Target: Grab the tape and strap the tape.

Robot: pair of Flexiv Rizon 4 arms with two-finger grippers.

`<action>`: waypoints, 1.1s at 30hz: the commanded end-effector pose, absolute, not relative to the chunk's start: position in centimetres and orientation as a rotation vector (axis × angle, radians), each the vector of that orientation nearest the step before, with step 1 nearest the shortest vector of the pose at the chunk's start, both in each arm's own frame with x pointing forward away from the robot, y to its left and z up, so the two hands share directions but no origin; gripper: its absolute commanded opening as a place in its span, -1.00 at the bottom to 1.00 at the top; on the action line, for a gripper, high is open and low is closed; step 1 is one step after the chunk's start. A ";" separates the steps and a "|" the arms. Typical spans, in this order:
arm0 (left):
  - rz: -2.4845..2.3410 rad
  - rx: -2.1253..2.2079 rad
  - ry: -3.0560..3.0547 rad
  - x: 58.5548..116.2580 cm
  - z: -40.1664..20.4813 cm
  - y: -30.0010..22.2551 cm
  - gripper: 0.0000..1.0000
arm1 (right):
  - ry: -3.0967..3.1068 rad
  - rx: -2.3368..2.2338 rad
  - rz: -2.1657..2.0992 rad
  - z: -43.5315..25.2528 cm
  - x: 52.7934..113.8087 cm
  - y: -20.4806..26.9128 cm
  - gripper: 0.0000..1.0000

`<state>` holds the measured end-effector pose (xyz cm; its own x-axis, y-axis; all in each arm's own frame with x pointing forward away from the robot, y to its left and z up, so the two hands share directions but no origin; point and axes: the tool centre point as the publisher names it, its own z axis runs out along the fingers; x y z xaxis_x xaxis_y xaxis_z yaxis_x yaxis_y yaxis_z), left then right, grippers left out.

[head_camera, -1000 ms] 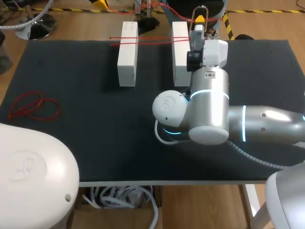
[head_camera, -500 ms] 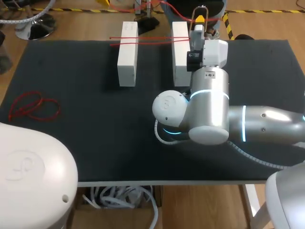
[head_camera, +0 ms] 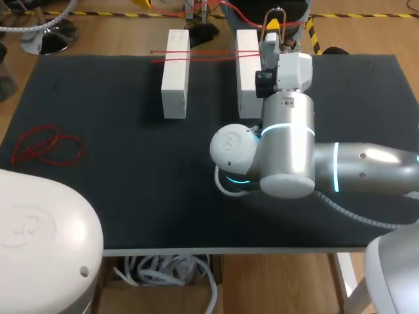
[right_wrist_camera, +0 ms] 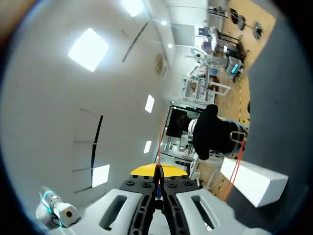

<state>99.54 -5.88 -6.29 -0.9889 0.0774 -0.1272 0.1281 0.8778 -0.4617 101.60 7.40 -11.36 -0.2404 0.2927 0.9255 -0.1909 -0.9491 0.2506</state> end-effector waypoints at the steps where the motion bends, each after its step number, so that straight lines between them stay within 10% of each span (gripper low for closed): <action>1: -0.728 0.161 2.946 99.6 -6.2 -5.9 -1.00 | 0.262 1.627 2.184 -9.9 102.1 6.3 -1.00; 33: -0.728 0.161 2.946 99.6 -6.2 -5.9 -1.00 | 0.982 1.030 1.965 -3.7 102.1 10.9 -1.00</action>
